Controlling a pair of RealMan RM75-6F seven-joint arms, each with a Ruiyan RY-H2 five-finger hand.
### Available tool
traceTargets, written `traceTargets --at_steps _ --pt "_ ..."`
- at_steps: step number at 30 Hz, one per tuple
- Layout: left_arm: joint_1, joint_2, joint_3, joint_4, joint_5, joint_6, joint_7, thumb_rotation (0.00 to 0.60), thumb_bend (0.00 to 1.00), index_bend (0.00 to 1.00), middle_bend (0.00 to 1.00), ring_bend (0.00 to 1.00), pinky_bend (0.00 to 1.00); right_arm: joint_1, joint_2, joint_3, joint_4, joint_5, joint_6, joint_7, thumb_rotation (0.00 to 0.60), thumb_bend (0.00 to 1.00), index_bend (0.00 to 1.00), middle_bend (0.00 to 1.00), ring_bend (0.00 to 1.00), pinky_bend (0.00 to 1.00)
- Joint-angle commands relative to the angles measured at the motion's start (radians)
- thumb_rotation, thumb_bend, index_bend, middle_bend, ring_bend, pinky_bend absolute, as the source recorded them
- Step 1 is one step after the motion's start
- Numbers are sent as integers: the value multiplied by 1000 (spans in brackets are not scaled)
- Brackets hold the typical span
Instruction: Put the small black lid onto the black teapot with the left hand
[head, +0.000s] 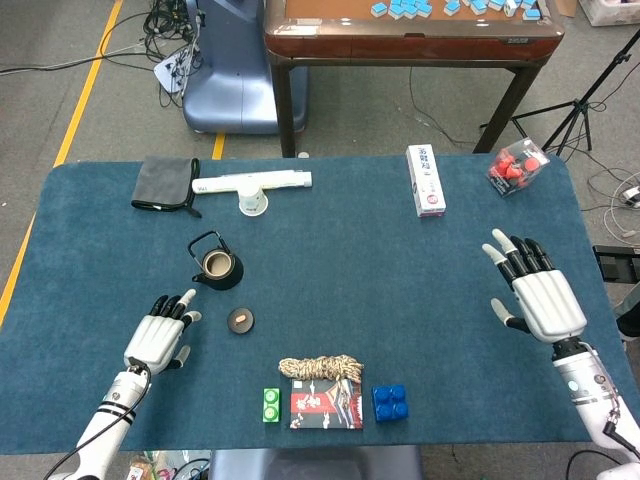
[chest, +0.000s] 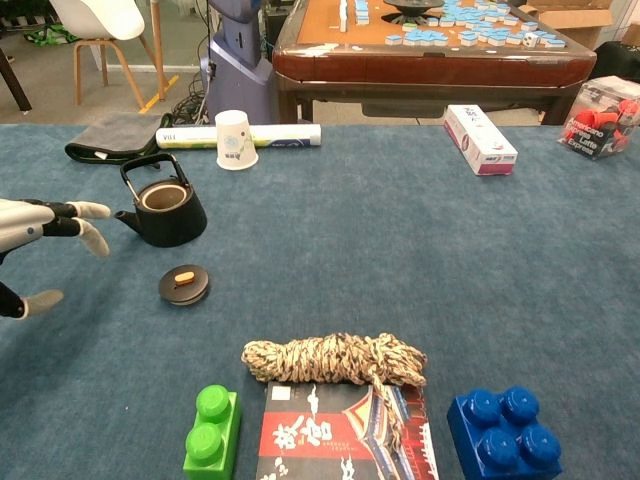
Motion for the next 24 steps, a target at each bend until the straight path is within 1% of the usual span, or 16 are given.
traceTargets --at_steps 1,13,19,24 --pt "-14 -13 -6 5 -19 9 11 600 394 261 0 0 0 3 -2 -1 9 1 -3 10 600 361 0 0 0 0" --pt "-30 -55 9 47 16 24 -20 600 392 280 0 0 0 7 -9 -5 43 4 -7 40 600 361 0 0 0 0" --pt "-33 -86 0 64 2 61 -4 600 384 289 0 0 0 8 -9 -8 56 -2 -5 60 600 361 0 0 0 0" --pt "-36 -100 -6 90 -2 57 -36 600 382 278 0 0 0 12 -11 -10 73 -2 -10 76 600 361 0 0 0 0"
